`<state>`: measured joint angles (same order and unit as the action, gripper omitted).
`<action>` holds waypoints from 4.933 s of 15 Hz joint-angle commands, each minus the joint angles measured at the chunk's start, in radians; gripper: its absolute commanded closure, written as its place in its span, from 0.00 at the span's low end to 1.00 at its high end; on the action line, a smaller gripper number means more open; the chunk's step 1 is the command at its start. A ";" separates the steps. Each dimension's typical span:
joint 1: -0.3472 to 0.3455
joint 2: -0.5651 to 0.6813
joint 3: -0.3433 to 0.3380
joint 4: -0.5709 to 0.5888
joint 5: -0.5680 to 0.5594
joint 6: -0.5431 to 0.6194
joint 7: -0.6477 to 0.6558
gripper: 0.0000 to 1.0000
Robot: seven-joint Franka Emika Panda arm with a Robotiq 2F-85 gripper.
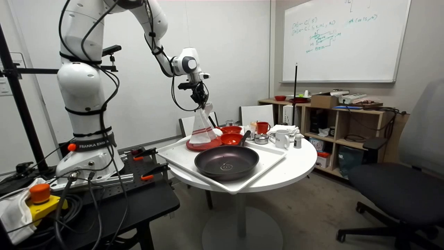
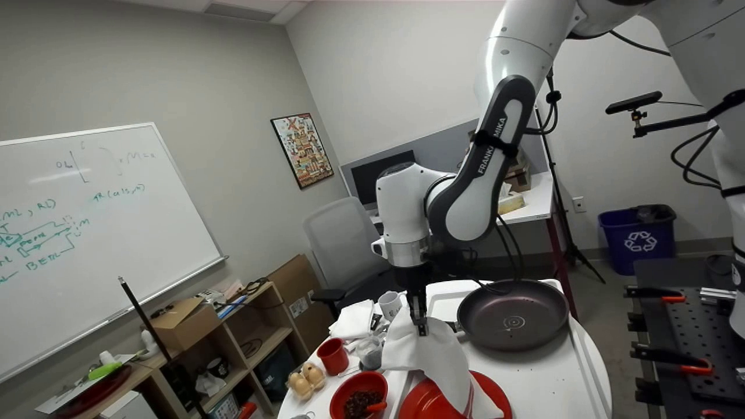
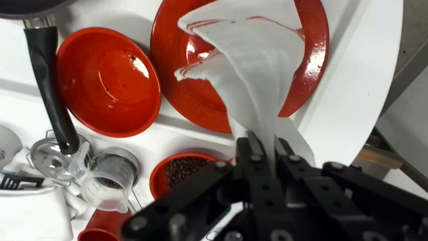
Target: Wipe the red plate with a towel
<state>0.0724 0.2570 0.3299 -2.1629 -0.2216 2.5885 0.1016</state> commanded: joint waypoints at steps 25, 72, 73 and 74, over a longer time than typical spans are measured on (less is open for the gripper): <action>0.074 0.476 -0.176 0.038 0.013 0.311 -0.377 0.93; 0.156 0.556 -0.228 0.080 -0.179 0.383 -0.482 0.93; 0.145 0.555 -0.208 0.076 -0.180 0.366 -0.505 0.93; 0.137 0.553 -0.191 0.070 -0.181 0.351 -0.524 0.93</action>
<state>0.2467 0.7512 0.0637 -2.0730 -0.3860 2.9826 -0.3668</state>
